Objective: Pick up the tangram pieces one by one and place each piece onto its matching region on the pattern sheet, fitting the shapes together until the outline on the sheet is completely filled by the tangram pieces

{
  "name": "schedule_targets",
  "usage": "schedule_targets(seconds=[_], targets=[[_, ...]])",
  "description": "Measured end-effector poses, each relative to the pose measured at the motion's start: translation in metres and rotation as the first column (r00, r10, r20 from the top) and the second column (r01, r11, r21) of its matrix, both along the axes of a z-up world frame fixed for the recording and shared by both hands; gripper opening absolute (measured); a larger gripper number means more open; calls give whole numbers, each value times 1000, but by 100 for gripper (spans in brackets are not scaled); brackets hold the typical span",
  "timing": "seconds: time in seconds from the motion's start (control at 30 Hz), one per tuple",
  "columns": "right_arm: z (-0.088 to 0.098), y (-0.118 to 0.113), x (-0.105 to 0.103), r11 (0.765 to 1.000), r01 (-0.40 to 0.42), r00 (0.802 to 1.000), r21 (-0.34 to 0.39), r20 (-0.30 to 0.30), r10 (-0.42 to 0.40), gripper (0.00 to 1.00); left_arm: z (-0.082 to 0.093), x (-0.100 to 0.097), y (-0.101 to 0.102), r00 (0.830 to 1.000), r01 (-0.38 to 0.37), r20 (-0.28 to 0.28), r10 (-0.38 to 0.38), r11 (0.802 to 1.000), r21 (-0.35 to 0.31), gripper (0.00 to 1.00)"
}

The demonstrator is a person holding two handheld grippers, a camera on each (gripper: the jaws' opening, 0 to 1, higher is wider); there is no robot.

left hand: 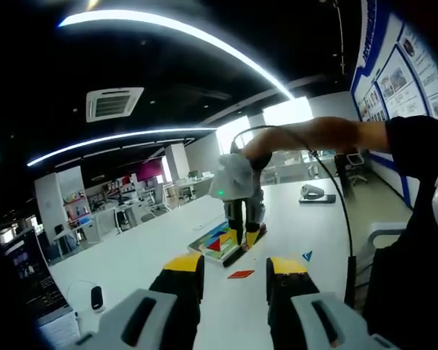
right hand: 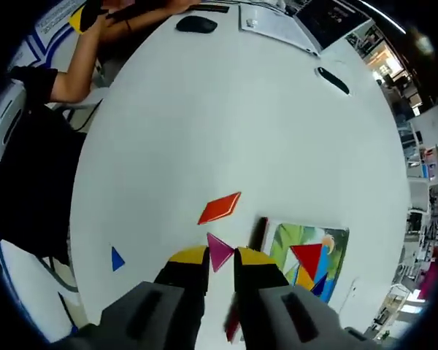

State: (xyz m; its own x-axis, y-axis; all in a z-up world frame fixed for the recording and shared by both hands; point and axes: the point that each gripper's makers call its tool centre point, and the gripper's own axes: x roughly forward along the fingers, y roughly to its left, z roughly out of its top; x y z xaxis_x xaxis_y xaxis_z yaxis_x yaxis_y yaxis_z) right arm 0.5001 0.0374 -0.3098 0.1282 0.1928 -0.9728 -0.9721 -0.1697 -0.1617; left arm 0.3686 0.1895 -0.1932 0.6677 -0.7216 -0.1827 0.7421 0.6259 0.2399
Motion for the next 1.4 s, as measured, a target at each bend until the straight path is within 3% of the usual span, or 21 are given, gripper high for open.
schedule_targets(seconds=[0.3, 0.57, 0.93, 1.4], targets=[[6, -23, 36, 996, 85, 995, 2, 49, -85, 15, -2, 0, 0, 1000, -4, -1, 4, 1000, 6, 35], [2, -27, 59, 993, 118, 990, 0, 82, -117, 15, -2, -1, 0, 1000, -4, -1, 4, 1000, 5, 35], [-12, -21, 76, 989, 147, 986, -5, 82, -147, 15, -2, -1, 2, 1000, -5, -1, 5, 1000, 3, 35], [-20, -11, 82, 989, 149, 985, -13, 93, -147, 15, -1, -1, 4, 1000, -6, 2, 6, 1000, 2, 35]])
